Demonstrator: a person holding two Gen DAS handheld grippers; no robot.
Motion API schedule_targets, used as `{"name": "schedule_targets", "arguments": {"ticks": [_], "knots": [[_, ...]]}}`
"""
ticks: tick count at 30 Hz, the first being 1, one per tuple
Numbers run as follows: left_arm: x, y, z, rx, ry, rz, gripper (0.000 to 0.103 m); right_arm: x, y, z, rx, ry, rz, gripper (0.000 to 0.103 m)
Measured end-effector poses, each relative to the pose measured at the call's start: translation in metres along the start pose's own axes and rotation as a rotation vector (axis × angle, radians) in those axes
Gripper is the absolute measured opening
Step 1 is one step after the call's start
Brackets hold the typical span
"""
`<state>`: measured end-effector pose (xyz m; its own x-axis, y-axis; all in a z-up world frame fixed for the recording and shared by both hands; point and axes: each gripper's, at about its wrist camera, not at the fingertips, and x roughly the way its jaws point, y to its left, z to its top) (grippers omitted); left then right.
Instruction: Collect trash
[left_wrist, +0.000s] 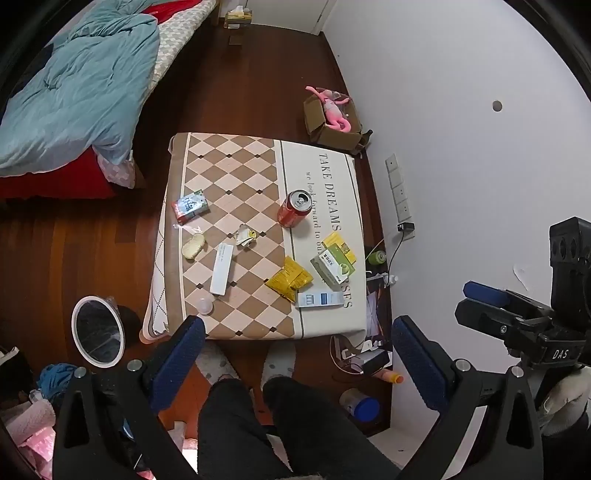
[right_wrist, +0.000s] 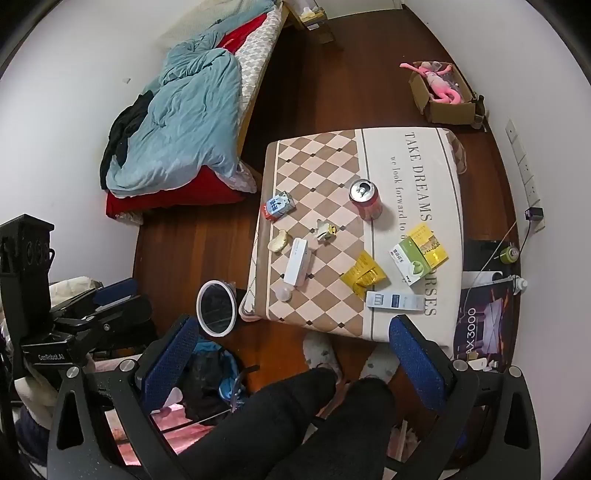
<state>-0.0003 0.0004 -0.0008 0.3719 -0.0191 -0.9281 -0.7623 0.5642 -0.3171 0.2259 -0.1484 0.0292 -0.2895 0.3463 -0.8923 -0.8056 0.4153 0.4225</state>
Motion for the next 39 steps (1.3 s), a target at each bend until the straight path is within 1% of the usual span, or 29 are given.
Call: {"name": "schedule_targets", "arguments": {"ticks": [3,5,10,12,15,24,39], "knots": [[0.0,0.001,0.0,-0.001,0.001,-0.001,0.103,0.0,0.001,-0.001,-0.004,-0.006,-0.01,0.103],[-0.002,-0.002,-0.006,-0.004,-0.004,-0.002,0.103,0.0,0.0,-0.001,-0.008,-0.004,-0.009,0.103],[-0.002,-0.004,-0.011,0.002,-0.002,0.001,0.103,0.009,0.004,-0.004,-0.007,-0.004,-0.012,0.103],[-0.001,-0.001,-0.006,-0.014,-0.005,-0.01,0.103,0.008,0.004,-0.004,-0.006,-0.004,-0.01,0.103],[0.001,0.001,-0.003,-0.018,-0.004,-0.008,0.103,0.01,0.004,-0.004,-0.006,-0.003,-0.009,0.103],[0.002,0.0,-0.003,-0.02,-0.005,-0.006,0.103,0.008,0.004,-0.003,-0.006,-0.002,-0.008,0.103],[0.002,-0.004,0.004,-0.02,-0.002,-0.014,0.103,0.018,0.02,-0.009,-0.007,0.001,-0.002,0.103]]}}
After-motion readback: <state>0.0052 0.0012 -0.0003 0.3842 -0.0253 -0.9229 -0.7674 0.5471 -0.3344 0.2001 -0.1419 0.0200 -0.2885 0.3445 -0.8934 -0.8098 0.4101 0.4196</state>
